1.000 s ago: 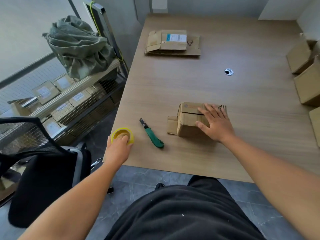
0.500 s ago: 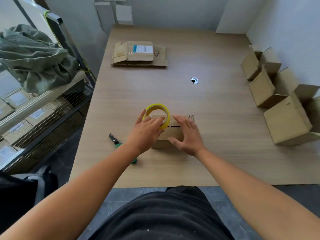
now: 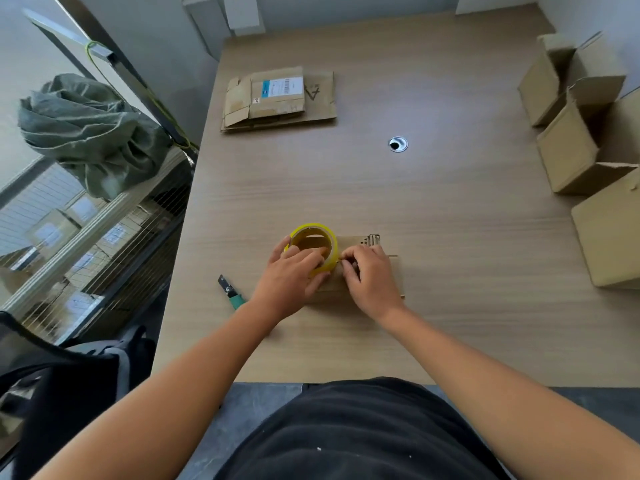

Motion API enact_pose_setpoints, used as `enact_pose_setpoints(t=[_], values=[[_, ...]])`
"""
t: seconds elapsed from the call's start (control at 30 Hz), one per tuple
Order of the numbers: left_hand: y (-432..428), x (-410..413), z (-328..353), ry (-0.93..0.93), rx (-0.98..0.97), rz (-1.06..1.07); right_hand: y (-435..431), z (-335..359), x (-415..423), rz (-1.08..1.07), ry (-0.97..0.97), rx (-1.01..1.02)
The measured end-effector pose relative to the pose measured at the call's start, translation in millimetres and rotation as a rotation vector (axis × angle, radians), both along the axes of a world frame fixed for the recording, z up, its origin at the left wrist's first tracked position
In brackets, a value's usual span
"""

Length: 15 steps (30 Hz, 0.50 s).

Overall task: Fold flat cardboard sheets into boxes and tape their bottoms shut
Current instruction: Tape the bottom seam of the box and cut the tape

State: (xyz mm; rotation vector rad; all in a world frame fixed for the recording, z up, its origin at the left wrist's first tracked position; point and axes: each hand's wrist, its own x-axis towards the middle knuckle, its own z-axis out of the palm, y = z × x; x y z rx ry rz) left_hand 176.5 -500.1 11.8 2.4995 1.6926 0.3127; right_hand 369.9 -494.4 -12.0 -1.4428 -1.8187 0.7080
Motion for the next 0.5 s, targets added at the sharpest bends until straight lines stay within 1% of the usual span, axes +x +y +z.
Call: enact_pose_setpoints(t=[0.13,0.2,0.23,0.33,0.4,0.5], values=[[2,2,-9,0.018,0.122,-0.002,7,10,14,0.101,0.061,-0.060],[7,7,-11,0.024,0.176,0.037,13,17,28,0.074,0.134,-0.117],[10,11,-12,0.026,0.189,0.063,15,20,35,0.020,0.179,-0.184],[11,22,-18,0.031,0.199,0.089,17,14,55,-0.134,0.316,-0.497],[9,26,-23,0.048,0.226,0.074,19,7,61,-0.165,0.406,-0.619],[9,28,-25,0.081,0.296,0.060,27,3,64,-0.184,0.591,-0.719]])
